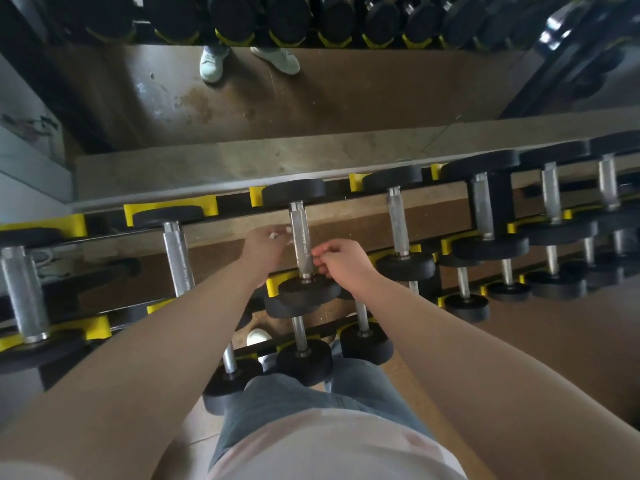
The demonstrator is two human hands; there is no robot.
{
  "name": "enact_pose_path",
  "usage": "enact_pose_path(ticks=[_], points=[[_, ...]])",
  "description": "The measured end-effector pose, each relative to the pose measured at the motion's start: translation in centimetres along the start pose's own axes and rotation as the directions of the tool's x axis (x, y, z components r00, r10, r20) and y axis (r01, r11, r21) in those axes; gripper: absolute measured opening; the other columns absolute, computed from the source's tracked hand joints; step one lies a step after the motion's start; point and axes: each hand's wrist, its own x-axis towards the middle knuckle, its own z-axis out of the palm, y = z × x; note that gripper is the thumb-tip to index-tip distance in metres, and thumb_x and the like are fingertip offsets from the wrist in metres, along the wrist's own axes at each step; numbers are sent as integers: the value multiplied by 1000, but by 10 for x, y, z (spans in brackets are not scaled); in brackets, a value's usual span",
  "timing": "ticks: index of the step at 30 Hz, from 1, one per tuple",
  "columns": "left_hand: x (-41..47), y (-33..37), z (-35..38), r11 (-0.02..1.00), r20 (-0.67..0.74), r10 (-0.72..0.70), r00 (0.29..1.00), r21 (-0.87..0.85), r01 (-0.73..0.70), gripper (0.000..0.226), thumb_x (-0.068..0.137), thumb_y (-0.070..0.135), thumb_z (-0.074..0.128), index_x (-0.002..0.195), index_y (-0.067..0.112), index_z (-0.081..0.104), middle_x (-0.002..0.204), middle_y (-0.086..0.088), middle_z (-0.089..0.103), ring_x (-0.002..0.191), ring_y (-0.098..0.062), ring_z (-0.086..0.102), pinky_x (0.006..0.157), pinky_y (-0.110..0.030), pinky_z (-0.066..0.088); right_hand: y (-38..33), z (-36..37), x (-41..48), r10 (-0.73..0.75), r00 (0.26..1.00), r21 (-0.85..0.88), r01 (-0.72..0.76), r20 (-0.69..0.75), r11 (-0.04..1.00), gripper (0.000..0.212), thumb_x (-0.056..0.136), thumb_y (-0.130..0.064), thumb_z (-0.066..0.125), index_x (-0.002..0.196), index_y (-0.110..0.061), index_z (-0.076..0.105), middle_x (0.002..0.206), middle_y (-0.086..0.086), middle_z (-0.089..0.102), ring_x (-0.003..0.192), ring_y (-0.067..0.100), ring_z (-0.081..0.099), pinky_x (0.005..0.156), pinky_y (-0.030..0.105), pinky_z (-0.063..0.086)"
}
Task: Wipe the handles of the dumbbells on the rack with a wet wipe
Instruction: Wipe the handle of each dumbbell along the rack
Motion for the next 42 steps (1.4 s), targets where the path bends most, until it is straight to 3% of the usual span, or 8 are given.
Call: enact_pose_path(ticks=[5,8,11,18,25,32,38,42], points=[[2,-19,-6,883,225,-16,974,460,-92,19,93,18,69,108,9,76,103,-13,70,96,-28,63,80,-38,53,7,-1,3,6,1000,11,-6,2,1000,21,99,-9,57,99,-26,70,98,-5,72,94,10,68,93,32,56],[17,-1,-7,992,163,-71,984,119,52,12,96,11,65,107,7,70,82,-10,62,53,-15,47,48,-23,36,6,-2,4,9,1000,11,-9,13,1000,22,99,-8,57,99,-25,71,97,-4,72,93,11,69,92,31,56],[35,12,-11,988,132,-120,984,-80,131,14,100,18,62,107,8,68,66,-1,45,45,-12,29,45,-22,19,4,-5,4,7,999,19,-8,34,1000,24,99,-6,55,99,-24,70,99,-2,72,93,12,68,87,26,56],[14,-6,-14,861,356,-60,933,491,-132,21,100,26,65,119,18,69,101,-8,66,89,-22,61,73,-31,51,5,-7,5,57,998,53,-60,41,997,21,101,-7,56,105,-20,71,102,1,72,95,14,68,82,23,56],[38,21,-15,966,229,-71,971,-227,124,8,101,7,57,105,11,64,82,-9,50,45,-8,33,43,-23,24,2,-6,5,65,997,35,-66,38,997,22,101,-5,54,108,-18,70,100,1,71,90,11,67,74,18,52],[9,-12,-17,822,341,-59,938,549,-148,26,99,29,66,120,15,73,120,-9,65,102,-27,61,85,-37,50,4,-1,7,71,997,-5,-71,25,997,21,100,-8,56,103,-23,71,97,-3,72,92,12,68,87,27,56],[15,15,-12,998,-8,53,999,18,-53,20,93,17,70,112,14,76,95,-7,69,81,-23,60,67,-27,43,0,-1,9,72,997,-29,-71,37,997,21,99,-8,58,96,-25,70,97,-2,71,93,13,68,92,31,56],[4,26,-10,986,-131,162,978,67,-154,20,93,26,73,110,17,80,107,0,75,103,-16,65,87,-29,46,-3,-1,8,75,997,-27,-74,33,997,20,100,-8,58,96,-24,69,96,-2,70,93,14,68,89,30,56]])
